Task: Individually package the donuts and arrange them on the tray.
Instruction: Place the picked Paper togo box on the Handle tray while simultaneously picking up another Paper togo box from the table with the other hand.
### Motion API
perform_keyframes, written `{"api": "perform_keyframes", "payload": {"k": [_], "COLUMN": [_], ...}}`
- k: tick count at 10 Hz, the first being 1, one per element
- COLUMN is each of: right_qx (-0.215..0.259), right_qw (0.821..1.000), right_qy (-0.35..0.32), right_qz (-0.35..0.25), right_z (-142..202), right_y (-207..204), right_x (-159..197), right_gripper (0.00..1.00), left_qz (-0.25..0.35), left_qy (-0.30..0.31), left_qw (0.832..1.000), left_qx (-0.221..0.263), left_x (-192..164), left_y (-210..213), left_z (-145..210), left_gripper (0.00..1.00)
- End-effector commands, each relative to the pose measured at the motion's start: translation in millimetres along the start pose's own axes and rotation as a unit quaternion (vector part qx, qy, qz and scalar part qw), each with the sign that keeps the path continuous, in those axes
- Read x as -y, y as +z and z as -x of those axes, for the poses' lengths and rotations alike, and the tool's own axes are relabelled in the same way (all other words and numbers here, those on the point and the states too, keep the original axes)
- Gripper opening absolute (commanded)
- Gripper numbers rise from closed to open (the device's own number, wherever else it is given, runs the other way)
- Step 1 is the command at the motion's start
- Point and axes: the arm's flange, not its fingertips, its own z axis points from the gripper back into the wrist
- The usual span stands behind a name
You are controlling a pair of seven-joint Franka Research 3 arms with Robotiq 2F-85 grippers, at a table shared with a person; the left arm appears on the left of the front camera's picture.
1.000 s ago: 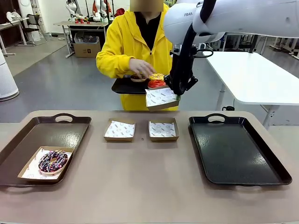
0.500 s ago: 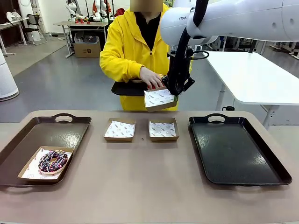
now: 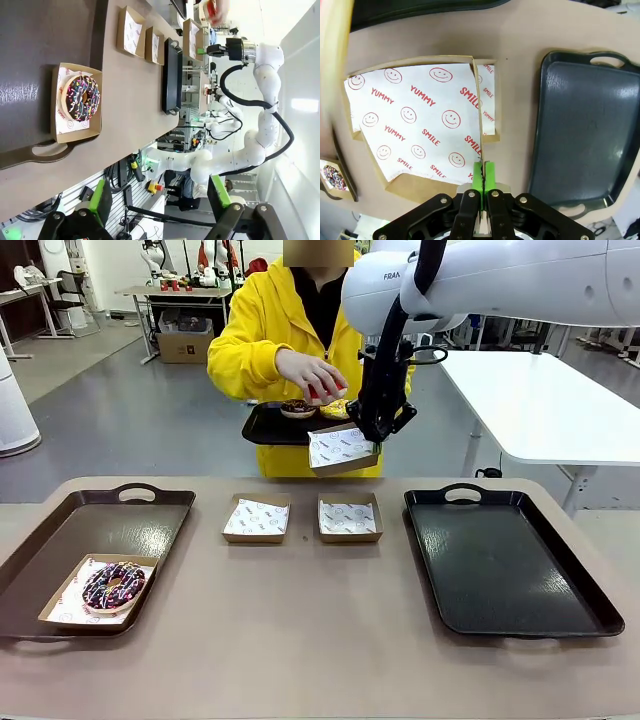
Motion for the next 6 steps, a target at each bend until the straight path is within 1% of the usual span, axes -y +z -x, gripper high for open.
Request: {"api": "perform_keyframes", "payload": {"k": [1, 6], "right_qx": [-0.001, -0.001], "right_qw": [1.000, 1.000], "right_qy": [-0.001, -0.001], "right_qz": [-0.001, -0.001], "right_z": [4.0, 4.0], "right_y": [-1.2, -1.2], "right_x": [3.7, 3.7], "right_gripper": [0.00, 0.00], "left_qz": [0.004, 0.004], "left_qy": [-0.013, -0.013], "left_qw": [1.000, 1.000], "left_qx": [0.002, 0.002], "left_x": [-1.1, -1.1], "left_y": [0.9, 0.9], "left_z": [3.8, 3.8], "left_gripper": [1.00, 1.00]}}
